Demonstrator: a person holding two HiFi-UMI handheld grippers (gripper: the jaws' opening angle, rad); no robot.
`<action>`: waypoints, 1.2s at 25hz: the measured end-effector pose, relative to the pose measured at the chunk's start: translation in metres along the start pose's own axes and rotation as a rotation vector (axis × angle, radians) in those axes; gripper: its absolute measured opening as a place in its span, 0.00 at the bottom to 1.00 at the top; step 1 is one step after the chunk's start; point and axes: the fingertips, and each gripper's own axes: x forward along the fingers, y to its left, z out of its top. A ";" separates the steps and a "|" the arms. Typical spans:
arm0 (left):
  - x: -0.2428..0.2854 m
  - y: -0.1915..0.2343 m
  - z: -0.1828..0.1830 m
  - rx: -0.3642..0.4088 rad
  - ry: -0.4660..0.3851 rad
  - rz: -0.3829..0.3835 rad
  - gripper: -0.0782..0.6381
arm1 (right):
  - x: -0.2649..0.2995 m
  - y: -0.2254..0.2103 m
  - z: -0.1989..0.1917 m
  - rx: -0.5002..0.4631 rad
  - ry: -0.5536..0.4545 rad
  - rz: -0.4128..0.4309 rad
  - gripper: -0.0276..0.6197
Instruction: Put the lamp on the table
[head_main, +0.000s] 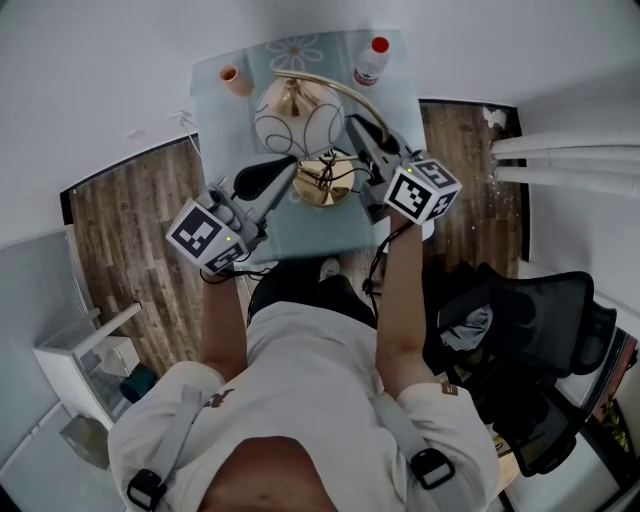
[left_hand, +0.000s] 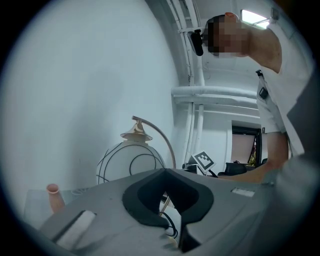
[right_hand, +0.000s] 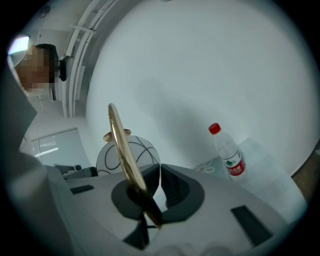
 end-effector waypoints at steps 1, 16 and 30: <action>-0.001 -0.002 0.000 0.004 0.002 -0.003 0.11 | -0.001 0.003 -0.001 -0.008 -0.001 0.005 0.06; -0.017 -0.031 -0.007 -0.007 0.011 -0.007 0.11 | -0.018 0.027 -0.026 -0.116 0.033 0.048 0.07; -0.028 -0.056 -0.014 -0.027 0.002 0.003 0.11 | -0.037 0.043 -0.046 -0.178 0.096 0.079 0.14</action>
